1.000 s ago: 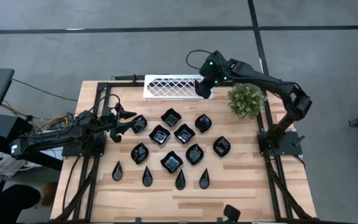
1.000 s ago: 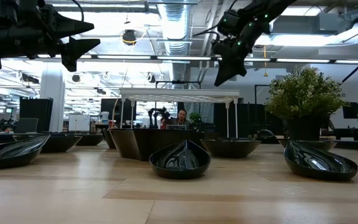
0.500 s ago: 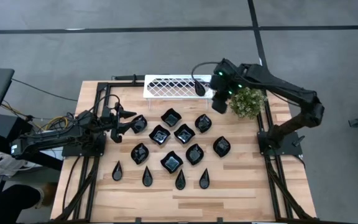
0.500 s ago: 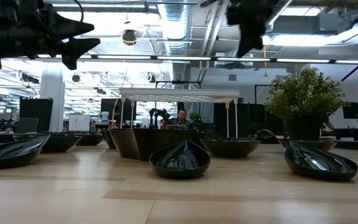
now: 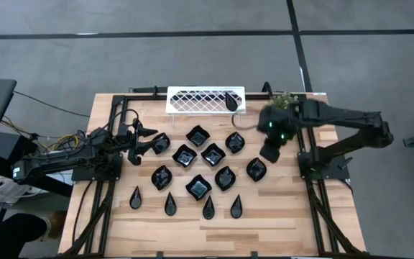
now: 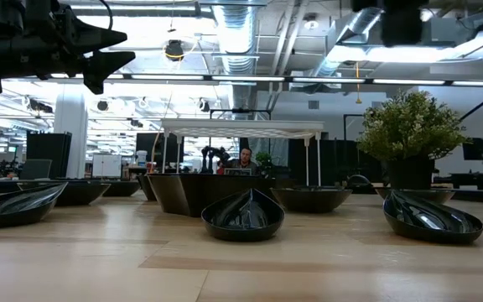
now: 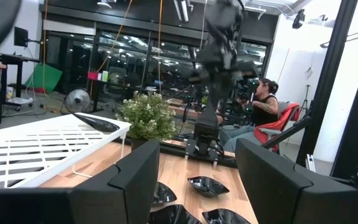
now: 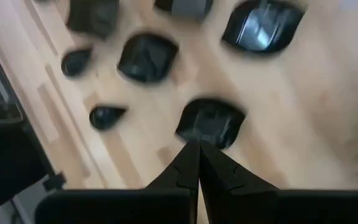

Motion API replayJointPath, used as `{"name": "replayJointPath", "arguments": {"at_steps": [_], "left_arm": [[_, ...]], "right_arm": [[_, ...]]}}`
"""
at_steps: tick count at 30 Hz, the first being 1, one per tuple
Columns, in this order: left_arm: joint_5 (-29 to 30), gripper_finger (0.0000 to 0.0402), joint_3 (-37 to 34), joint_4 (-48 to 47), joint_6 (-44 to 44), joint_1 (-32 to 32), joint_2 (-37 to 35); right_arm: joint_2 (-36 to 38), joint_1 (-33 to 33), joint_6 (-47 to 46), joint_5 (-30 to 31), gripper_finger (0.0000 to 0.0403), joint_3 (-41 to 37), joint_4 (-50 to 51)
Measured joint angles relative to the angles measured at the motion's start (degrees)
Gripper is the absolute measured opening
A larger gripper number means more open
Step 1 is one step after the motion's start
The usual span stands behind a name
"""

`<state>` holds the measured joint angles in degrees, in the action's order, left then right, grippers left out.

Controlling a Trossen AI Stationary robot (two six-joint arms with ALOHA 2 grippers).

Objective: Pick & Place Mini shaped plates
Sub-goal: Stack the drop-shaped plate on top of the other drop-shaped plate on the shelf

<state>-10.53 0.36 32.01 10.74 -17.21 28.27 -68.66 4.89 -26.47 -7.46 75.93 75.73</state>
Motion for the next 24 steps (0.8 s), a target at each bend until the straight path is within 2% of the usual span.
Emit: {"name": "replayJointPath", "arguments": {"at_steps": [5, 10, 14, 18, 24], "left_arm": [[0.0, 0.0214, 0.0, 0.0, 0.0, 0.0, 0.0], [0.0, 0.0214, 0.0, 0.0, 0.0, 0.0, 0.0], [0.0, 0.0214, 0.0, 0.0, 0.0, 0.0, 0.0], [0.0, 0.0214, 0.0, 0.0, 0.0, 0.0, 0.0], [0.0, 0.0214, 0.0, 0.0, 0.1, 0.0, 0.0]], "right_arm": [[2.8, -6.4, -9.8, 0.1, 0.0001, -11.3, -6.1], [4.3, -10.8, -19.0, 3.0, 0.0001, -20.3, -13.8], [4.3, -13.6, -22.8, 3.3, 0.0001, -23.6, -20.0], [2.8, -17.4, -23.3, 3.2, 0.0001, -26.6, -31.9], [-2.6, -23.8, -27.3, 3.0, 0.0001, -30.3, -44.9]]}}
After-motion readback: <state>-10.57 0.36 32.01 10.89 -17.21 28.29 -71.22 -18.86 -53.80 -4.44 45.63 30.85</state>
